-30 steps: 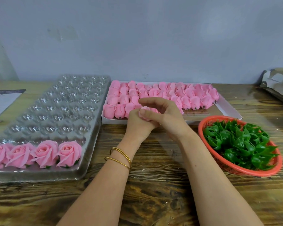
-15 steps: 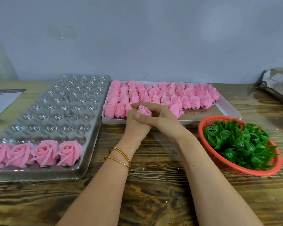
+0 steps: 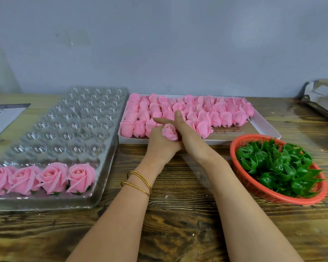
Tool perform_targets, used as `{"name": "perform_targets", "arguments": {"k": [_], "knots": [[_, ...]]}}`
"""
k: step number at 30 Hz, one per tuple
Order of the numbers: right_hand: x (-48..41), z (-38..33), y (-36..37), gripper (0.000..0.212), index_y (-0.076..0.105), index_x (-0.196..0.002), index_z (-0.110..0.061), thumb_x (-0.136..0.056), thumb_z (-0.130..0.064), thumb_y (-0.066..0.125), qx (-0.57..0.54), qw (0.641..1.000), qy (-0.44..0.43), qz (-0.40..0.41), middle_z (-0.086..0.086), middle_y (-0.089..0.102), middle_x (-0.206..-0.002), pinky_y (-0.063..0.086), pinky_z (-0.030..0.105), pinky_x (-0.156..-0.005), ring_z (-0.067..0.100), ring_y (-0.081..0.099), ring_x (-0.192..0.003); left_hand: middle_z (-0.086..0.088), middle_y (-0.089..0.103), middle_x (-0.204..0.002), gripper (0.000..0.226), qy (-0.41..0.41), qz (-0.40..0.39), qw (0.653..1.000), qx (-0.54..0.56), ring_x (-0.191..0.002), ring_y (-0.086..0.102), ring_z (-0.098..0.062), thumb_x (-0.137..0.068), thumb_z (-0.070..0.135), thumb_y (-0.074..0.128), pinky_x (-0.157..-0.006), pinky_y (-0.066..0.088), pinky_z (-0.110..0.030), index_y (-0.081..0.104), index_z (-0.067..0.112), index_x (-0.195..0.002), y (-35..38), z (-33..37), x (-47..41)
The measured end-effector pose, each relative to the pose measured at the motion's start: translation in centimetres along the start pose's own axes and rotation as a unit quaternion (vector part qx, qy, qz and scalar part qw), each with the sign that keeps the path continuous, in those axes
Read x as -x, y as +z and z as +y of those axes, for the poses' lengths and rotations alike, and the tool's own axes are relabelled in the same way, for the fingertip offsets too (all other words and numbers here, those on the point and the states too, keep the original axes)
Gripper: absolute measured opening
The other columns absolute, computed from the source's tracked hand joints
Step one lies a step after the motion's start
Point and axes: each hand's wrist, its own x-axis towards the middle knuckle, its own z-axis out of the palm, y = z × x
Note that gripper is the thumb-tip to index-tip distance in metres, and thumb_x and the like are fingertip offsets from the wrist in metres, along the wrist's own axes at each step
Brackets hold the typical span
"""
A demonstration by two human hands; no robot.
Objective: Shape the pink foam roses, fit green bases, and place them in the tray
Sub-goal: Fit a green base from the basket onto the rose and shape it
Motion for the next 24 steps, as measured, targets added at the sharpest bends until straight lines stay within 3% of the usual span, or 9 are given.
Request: {"name": "perform_targets", "arguments": {"k": [4,8,11,15,19,24], "knots": [[-0.3,-0.2,0.0,0.062,0.073,-0.105,-0.026,-0.100,-0.060,0.021,-0.073,0.995,0.008,0.073,-0.004,0.073,-0.107,0.051,0.030,-0.097,0.007,0.068,-0.103,0.015,0.072,-0.068,0.042,0.046,-0.025,0.999,0.004,-0.070,0.067,0.002,-0.065,-0.015,0.075,-0.064,0.051,-0.013,0.070,0.026,-0.075,0.0,0.3,0.4],[-0.1,-0.8,-0.8,0.056,0.071,-0.082,-0.015,-0.103,-0.048,0.030,-0.156,0.982,-0.003,0.105,0.004,0.071,-0.094,0.052,0.032,-0.080,0.016,0.067,-0.087,0.009,0.071,-0.067,0.046,0.040,-0.033,0.999,-0.004,-0.067,0.066,-0.006,-0.061,-0.016,0.072,-0.063,0.053,-0.023,0.069,0.027,-0.075,0.1,0.3,0.4],[-0.1,-1.1,-1.1,0.055,0.064,-0.068,-0.010,-0.103,-0.039,0.034,-0.203,0.975,-0.021,0.088,0.010,0.069,-0.098,0.050,0.036,-0.084,0.022,0.062,-0.096,0.012,0.066,-0.061,0.043,0.034,-0.038,0.999,-0.019,-0.062,0.061,-0.004,-0.061,-0.015,0.073,-0.059,0.050,-0.020,0.067,0.027,-0.070,0.2,0.2,0.5],[-0.2,-0.8,-0.9,0.052,0.058,-0.060,-0.008,-0.101,-0.034,0.038,-0.187,0.979,-0.017,0.077,0.010,0.069,-0.095,0.049,0.041,-0.094,0.023,0.062,-0.096,0.009,0.065,-0.064,0.029,0.025,-0.045,0.999,-0.013,-0.064,0.061,-0.006,-0.054,-0.001,0.073,-0.060,0.049,-0.021,0.066,0.021,-0.071,0.3,0.4,0.6],[-0.5,-0.4,-0.7,0.046,0.062,-0.055,-0.013,-0.090,-0.039,0.047,-0.173,0.982,-0.013,0.078,0.008,0.071,-0.091,0.049,0.043,-0.097,0.022,0.064,-0.096,0.005,0.066,-0.069,0.043,0.024,-0.049,0.999,0.002,-0.064,0.063,-0.001,-0.060,-0.021,0.072,-0.060,0.050,-0.017,0.066,0.020,-0.074,0.3,0.5,0.6],[-0.7,-0.2,-0.7,0.040,0.065,-0.054,-0.013,-0.079,-0.041,0.052,-0.185,0.980,0.003,0.070,0.010,0.071,-0.091,0.050,0.044,-0.099,0.022,0.066,-0.096,0.001,0.067,-0.078,0.044,0.015,-0.052,0.998,0.013,-0.070,0.065,0.002,-0.061,-0.020,0.074,-0.061,0.049,-0.013,0.066,0.017,-0.082,0.1,0.7,0.7]]}}
